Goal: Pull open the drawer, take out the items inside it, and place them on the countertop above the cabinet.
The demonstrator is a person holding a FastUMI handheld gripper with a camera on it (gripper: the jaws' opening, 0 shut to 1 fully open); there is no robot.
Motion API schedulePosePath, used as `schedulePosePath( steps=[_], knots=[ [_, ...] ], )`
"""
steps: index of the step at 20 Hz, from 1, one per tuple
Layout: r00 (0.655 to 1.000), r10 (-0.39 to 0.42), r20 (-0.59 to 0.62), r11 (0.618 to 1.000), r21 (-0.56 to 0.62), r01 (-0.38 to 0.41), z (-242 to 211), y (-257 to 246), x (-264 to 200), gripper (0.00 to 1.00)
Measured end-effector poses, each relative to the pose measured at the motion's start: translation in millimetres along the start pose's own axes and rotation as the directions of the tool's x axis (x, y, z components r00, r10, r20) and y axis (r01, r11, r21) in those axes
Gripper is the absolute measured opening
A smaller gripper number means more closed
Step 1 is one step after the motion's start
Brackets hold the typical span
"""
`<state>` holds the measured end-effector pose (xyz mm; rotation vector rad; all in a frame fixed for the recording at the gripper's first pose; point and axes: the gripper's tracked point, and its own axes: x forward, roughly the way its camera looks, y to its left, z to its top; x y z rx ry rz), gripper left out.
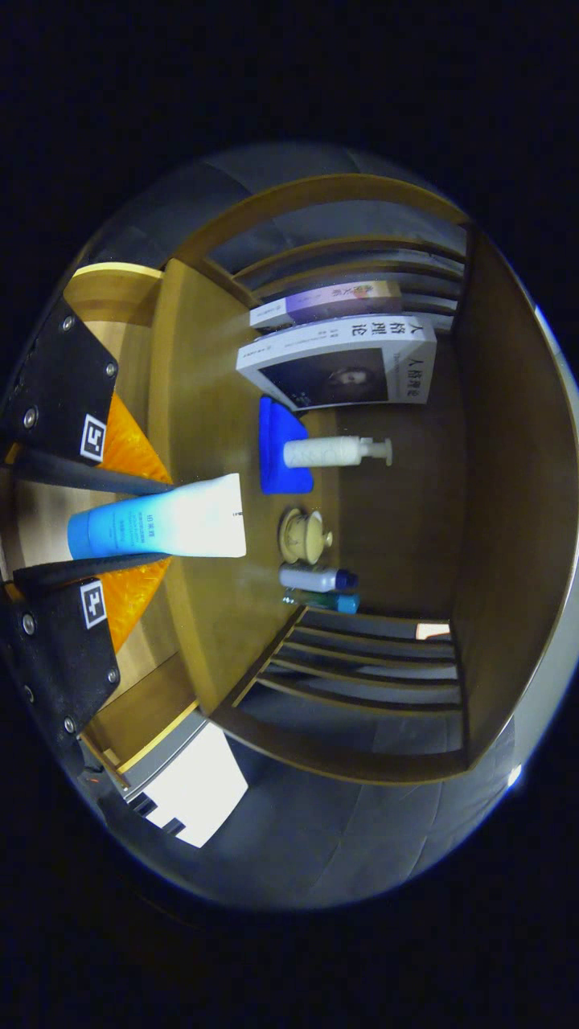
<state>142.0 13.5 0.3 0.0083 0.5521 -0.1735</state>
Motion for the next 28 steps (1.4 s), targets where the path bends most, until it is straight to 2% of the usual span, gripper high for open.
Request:
schedulePosePath(
  steps=[10, 17, 21, 24, 28],
  knots=[
    [0.998, 0.059, -0.007, 0.998, -0.024, -0.059, 36.5, 17.7, 51.8, 0.39],
    [0.994, 0.078, -0.080, 0.996, -0.033, -0.081, 19.2, 12.1, 95.0, 0.40],
    [0.993, 0.101, -0.067, 0.994, -0.029, -0.103, 22.0, 14.9, 103.6, 0.43],
    [0.990, 0.127, -0.054, 0.992, -0.011, -0.128, 24.7, 17.1, 102.6, 0.53],
    [0.985, 0.174, 0.023, 0.985, -0.002, -0.174, 40.7, 21.4, 95.6, 0.95]
  ],
)
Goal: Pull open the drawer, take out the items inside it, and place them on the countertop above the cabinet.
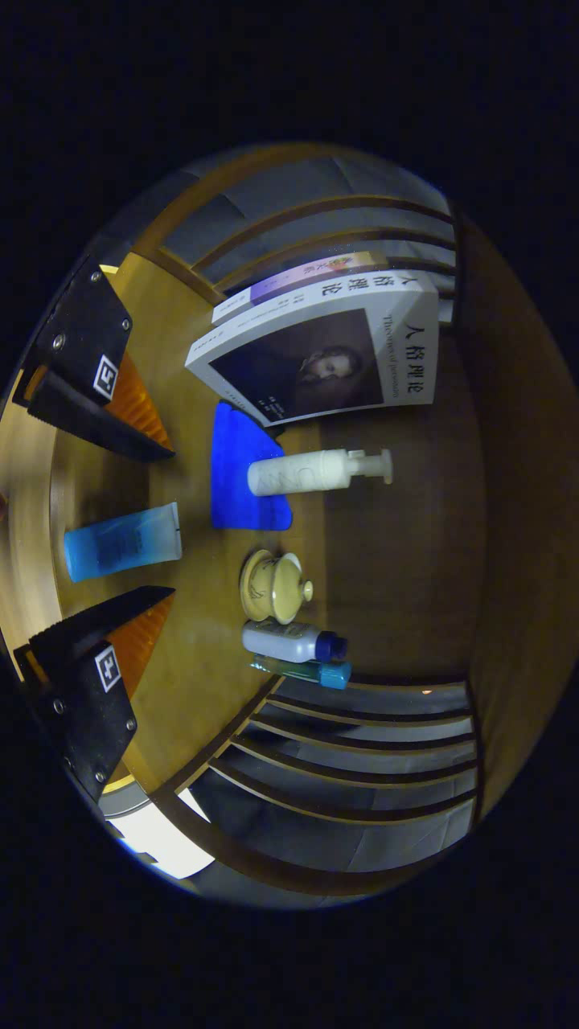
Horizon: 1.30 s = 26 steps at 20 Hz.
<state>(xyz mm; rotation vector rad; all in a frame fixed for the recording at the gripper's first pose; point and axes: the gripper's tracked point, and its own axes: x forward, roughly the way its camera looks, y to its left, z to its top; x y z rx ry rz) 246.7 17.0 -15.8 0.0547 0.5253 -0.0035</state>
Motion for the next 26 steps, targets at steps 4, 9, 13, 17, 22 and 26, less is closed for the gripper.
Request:
schedulePosePath(
  steps=[4, 9, 13, 17, 22, 26],
  knots=[
    [0.994, -0.015, 0.107, 0.999, -0.038, 0.019, 26.3, -6.4, -29.8, 0.95],
    [0.973, -0.055, 0.225, 0.997, -0.035, 0.064, 50.7, -17.7, -83.7, 0.95],
    [0.945, -0.066, 0.320, 0.996, -0.033, 0.080, 54.9, -18.3, -126.9, 0.95],
    [0.926, -0.071, 0.370, 0.997, 0.001, 0.076, 40.7, -18.4, -159.7, 0.95],
    [0.893, -0.106, 0.437, 0.988, -0.051, 0.143, 21.0, -19.4, -188.9, 0.95],
    [0.888, -0.103, 0.448, 0.985, -0.080, 0.155, -2.5, -15.8, -206.2, 0.95]
  ],
)
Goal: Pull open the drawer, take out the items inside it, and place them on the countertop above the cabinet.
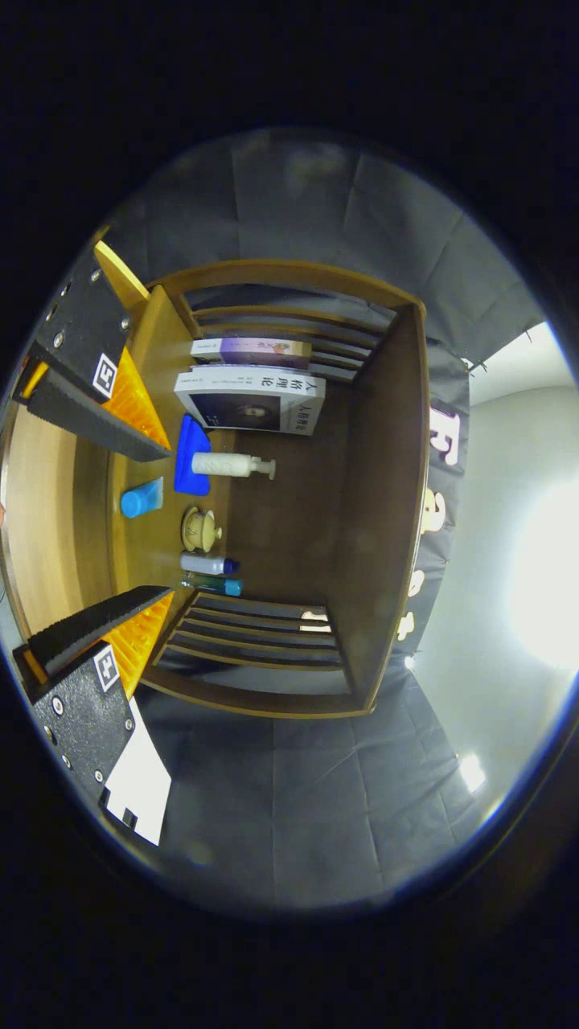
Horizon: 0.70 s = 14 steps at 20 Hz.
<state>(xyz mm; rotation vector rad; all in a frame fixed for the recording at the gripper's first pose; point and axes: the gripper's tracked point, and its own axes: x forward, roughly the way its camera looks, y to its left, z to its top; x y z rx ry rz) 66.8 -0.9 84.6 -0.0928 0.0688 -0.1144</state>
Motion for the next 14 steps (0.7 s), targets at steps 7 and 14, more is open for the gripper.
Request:
schedulePosePath(
  steps=[7, 14],
  knots=[
    [0.997, -0.022, 0.068, 0.998, 0.052, 0.019, -15.0, -6.9, -45.3, 0.95],
    [0.998, -0.005, 0.058, 0.999, 0.046, 0.002, -49.5, -5.6, -81.7, 0.95]
  ],
)
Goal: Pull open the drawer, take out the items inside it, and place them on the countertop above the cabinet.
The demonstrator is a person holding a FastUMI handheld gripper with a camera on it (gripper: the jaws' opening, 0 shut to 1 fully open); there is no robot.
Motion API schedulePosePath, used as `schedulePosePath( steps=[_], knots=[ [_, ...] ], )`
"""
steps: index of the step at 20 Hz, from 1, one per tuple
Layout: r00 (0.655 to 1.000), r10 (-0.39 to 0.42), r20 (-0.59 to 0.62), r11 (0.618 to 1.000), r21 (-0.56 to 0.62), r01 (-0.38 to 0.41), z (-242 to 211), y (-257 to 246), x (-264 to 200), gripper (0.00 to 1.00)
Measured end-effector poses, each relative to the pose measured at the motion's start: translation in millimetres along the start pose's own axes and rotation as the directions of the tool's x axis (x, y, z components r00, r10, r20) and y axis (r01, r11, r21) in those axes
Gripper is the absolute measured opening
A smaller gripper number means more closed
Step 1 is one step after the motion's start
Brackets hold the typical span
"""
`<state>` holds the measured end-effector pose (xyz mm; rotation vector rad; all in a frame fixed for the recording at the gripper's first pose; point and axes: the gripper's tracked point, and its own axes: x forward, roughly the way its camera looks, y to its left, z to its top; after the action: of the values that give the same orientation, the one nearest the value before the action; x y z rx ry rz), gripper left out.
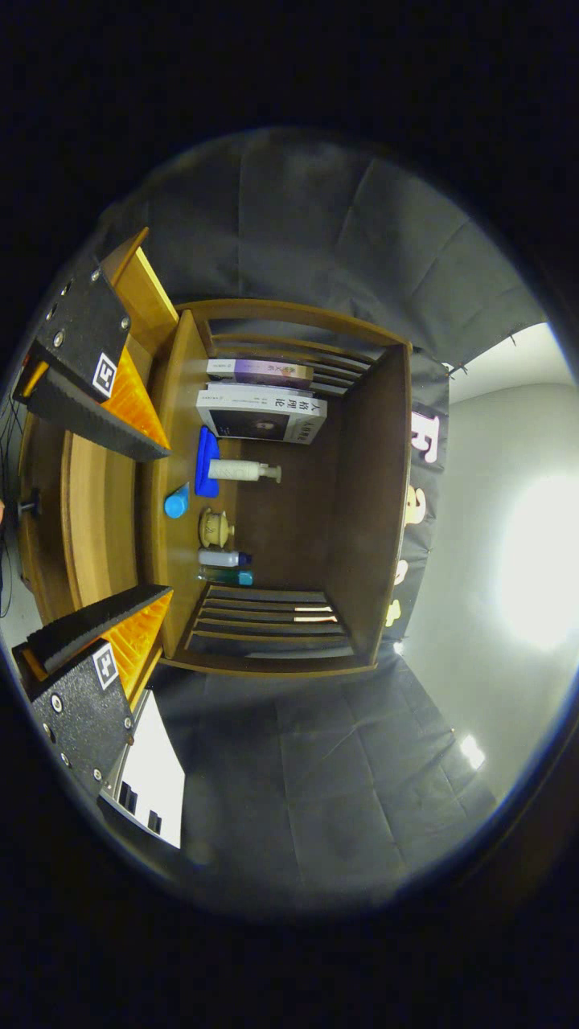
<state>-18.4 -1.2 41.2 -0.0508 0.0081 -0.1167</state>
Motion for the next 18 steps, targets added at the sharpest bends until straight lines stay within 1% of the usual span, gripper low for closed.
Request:
schedulePosePath(
  steps=[4, 6, 11, 13, 15, 18],
  knots=[
    [1.000, 0.011, -0.026, 0.999, -0.032, -0.012, -18.5, -0.9, -12.4, 0.95],
    [0.999, 0.017, -0.043, 0.999, -0.026, -0.018, -30.1, 0.1, -18.1, 0.95],
    [0.994, 0.044, -0.104, 0.998, -0.050, -0.050, -58.3, 2.6, -22.1, 0.95],
    [0.990, 0.057, -0.125, 0.997, -0.040, -0.062, -68.3, 7.8, -21.7, 0.95],
    [0.992, 0.062, -0.112, 0.998, -0.010, -0.064, -67.7, 11.0, -17.9, 0.95],
    [0.990, 0.063, -0.123, 0.998, 0.024, -0.061, -72.6, 11.2, -13.5, 0.95]
  ],
)
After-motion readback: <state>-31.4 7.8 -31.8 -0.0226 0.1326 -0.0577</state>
